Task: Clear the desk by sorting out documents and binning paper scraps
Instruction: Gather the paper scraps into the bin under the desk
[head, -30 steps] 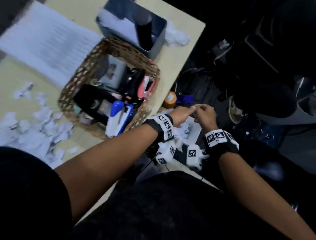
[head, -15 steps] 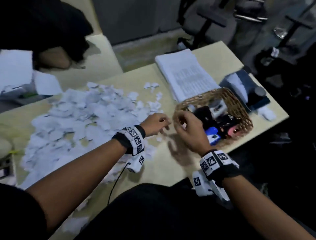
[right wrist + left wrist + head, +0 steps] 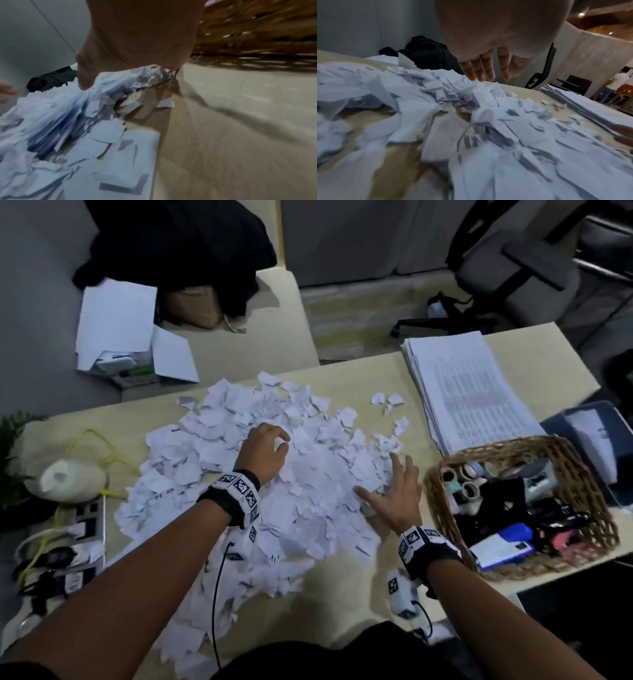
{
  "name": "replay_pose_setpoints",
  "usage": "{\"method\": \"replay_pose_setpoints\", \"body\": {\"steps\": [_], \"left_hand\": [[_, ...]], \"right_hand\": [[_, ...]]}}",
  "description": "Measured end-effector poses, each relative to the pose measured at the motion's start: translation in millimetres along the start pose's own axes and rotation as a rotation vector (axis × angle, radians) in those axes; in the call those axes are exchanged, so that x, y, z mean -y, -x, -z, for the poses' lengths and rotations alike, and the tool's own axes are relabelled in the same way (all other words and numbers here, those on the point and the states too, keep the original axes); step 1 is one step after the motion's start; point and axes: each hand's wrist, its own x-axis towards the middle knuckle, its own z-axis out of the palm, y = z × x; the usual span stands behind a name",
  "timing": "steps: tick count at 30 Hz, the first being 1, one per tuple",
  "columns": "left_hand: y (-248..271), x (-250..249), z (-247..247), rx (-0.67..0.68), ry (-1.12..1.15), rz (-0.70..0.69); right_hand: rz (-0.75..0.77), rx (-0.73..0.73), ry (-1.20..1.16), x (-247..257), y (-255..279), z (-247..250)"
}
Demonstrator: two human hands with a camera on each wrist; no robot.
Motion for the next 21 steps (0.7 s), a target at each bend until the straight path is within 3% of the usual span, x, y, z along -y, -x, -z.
{"method": "replay_pose_setpoints", "body": {"steps": [4, 7, 10, 12, 14, 18, 21], "left_hand": [[-43, -7, -7, -0.127, -0.218, -0.053], [-90, -9, -14, -0.135, -0.328, 0.093], [-139, -4, -12, -0.177, -0.321, 0.236], [-168, -1, -7, -0.226, -0.332, 0.23], [-192, 2, -3, -0.196, -0.364, 0.227], [-209, 6, -13, 0.068, -0.325, 0.262], [-192, -5, -33, 0.149, -0.353, 0.192]], "right_hand": [[0.08, 0.0, 0.079, 10, -21, -15], [0.096, -0.091, 0.041, 16, -40, -22], [0.121, -0.285, -0.04, 26, -68, -11], [0.184, -0.465, -0.091, 29, -96, 4], [0.238, -0.53, -0.115, 27, -128, 17], [0.166, -0.221, -0.036, 27, -182, 18], [0.283, -0.07, 0.055, 27, -189, 12]]}}
